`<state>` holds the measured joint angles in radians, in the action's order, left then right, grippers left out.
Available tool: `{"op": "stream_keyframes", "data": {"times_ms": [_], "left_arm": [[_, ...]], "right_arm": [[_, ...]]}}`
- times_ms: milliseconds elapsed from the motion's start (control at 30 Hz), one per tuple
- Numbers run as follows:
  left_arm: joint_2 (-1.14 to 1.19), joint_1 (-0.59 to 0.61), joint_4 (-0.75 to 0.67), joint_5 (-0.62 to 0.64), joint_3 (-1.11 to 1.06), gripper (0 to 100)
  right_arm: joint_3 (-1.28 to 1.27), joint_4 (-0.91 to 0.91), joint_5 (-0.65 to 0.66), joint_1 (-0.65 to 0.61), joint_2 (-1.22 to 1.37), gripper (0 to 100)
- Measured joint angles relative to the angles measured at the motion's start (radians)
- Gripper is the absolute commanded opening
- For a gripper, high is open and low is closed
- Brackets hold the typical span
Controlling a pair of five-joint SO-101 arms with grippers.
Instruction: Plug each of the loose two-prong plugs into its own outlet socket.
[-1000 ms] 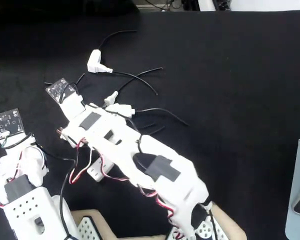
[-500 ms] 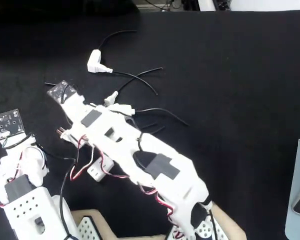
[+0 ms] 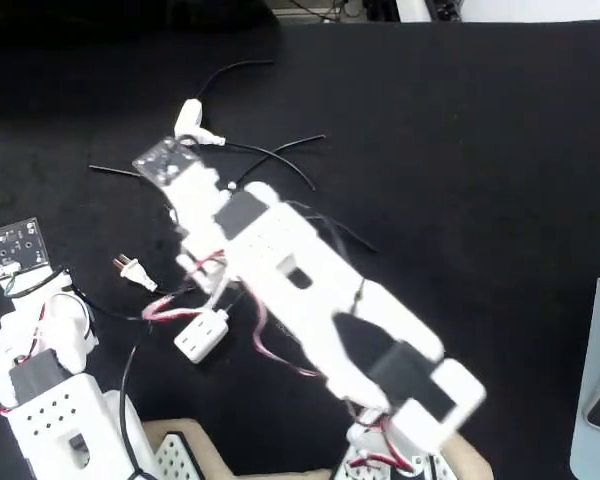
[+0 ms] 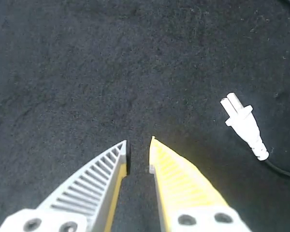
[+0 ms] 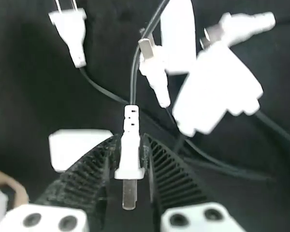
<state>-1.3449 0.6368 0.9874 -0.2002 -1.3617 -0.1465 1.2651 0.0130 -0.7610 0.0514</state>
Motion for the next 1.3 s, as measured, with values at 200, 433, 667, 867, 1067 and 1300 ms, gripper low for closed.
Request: {"op": "stream_keyframes", "data": {"times_ms": [200, 433, 667, 867, 1067, 1300], "left_arm": [[0.000, 0.000, 0.000, 0.000, 0.000, 9], [0.000, 0.000, 0.000, 0.000, -0.008, 9], [0.000, 0.000, 0.000, 0.000, -0.008, 9], [0.000, 0.000, 0.000, 0.000, -0.008, 9], [0.000, 0.000, 0.000, 0.000, -0.008, 9], [0.000, 0.000, 0.000, 0.000, -0.008, 9]], "right_arm": [[-0.233, 0.005, 0.084, 0.149, -0.212, 1.2], [-0.497, 0.006, 0.259, 0.397, -0.307, 1.2], [-0.700, -0.178, 0.465, 0.548, -0.296, 1.2], [-0.723, -0.207, 0.508, 0.549, -0.238, 1.3], [-0.667, -0.201, 0.546, 0.549, -0.123, 1.2], [-0.554, -0.074, 0.557, 0.551, -0.021, 1.2]]}}
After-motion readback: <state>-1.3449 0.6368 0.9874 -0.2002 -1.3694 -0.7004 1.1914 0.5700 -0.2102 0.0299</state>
